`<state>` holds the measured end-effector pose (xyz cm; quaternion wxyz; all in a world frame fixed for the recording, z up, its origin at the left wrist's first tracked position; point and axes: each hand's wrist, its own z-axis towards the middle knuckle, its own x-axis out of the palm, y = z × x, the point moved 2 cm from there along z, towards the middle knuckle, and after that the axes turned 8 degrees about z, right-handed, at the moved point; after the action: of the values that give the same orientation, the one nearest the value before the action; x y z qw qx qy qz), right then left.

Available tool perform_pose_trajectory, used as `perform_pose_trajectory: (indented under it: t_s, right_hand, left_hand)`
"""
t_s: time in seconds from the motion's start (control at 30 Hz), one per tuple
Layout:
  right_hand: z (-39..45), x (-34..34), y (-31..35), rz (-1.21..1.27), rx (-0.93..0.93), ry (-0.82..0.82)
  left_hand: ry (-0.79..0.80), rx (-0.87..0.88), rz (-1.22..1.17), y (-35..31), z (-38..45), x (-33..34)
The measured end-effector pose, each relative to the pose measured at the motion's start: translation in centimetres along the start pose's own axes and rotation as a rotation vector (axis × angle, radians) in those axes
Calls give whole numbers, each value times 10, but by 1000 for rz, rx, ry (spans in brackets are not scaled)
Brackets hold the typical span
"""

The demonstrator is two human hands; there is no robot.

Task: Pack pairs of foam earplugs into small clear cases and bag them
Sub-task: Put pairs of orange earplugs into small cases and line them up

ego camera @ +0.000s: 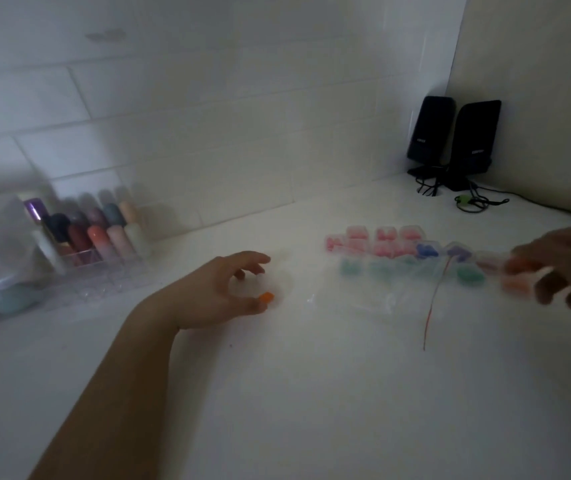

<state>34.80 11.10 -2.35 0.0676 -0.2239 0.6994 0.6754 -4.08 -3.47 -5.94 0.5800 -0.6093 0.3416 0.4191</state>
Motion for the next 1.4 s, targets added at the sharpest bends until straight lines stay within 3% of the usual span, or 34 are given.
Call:
perform_pose_trajectory:
  t_s: [0.1, 0.17, 0.3, 0.4, 0.57, 0.77, 1.1, 1.4]
  right_hand:
    - [2, 1, 4, 249, -199, -147]
    - [-19, 21, 21, 362, -364, -133]
    - [-66, 86, 46, 532, -491, 277]
    - [-84, 129, 40, 472, -515, 512]
    - [-80, 150, 21, 81, -705, 330]
    - [-71, 147, 22, 47, -780, 242]
    - [-66, 142, 19, 21, -754, 195]
    - [-65, 141, 20, -49, -853, 125]
  left_hand:
    - [-20, 63, -28, -6, 3, 2]
    - [-76, 52, -37, -11, 5, 4]
    - [-200, 21, -64, -31, 7, 13]
    - [-284, 10, -146, -46, 8, 22]
    - [-336, 20, -395, -66, 8, 32]
    - [-390, 35, -543, -75, 7, 37]
    - [-347, 102, -571, -80, 4, 42]
    - [-364, 189, -493, -84, 2, 42]
